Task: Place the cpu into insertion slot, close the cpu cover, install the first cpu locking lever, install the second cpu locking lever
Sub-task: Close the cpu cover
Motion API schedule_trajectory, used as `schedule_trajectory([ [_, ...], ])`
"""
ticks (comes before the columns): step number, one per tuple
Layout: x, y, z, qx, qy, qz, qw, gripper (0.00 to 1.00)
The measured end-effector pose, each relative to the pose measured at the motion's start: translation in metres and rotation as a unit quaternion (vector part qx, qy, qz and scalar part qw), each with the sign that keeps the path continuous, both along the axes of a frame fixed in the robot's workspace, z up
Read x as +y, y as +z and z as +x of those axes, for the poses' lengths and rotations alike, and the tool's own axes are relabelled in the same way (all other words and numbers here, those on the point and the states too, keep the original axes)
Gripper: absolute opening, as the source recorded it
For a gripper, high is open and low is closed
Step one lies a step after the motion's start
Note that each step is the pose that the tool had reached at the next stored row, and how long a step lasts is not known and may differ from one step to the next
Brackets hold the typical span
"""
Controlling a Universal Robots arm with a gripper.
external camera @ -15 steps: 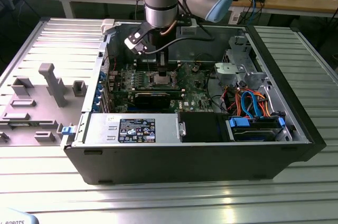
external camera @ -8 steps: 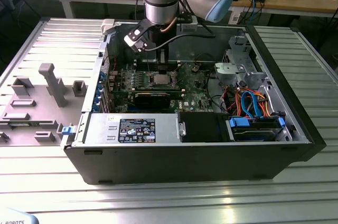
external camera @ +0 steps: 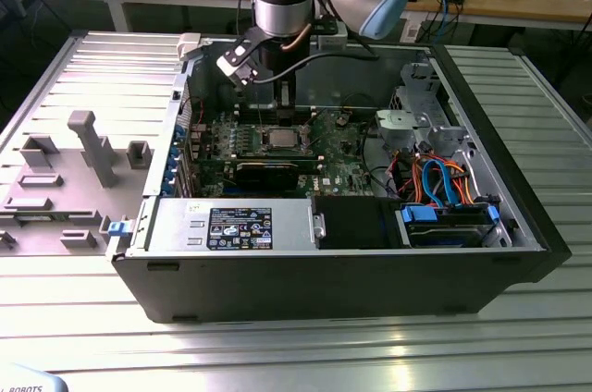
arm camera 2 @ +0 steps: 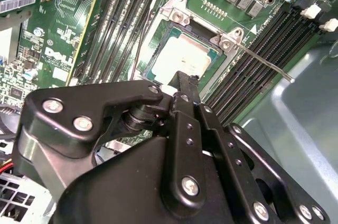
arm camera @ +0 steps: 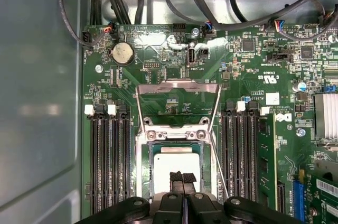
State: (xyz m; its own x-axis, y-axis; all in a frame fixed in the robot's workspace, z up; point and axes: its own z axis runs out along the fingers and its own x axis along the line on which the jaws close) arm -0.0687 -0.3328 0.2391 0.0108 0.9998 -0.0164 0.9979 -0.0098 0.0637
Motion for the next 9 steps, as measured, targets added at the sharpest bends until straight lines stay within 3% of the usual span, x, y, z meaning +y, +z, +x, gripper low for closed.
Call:
schedule_trajectory([
  [9, 0.0, 0.0111, 0.0, 0.0, 0.0, -0.001, 1.0, 0.11],
])
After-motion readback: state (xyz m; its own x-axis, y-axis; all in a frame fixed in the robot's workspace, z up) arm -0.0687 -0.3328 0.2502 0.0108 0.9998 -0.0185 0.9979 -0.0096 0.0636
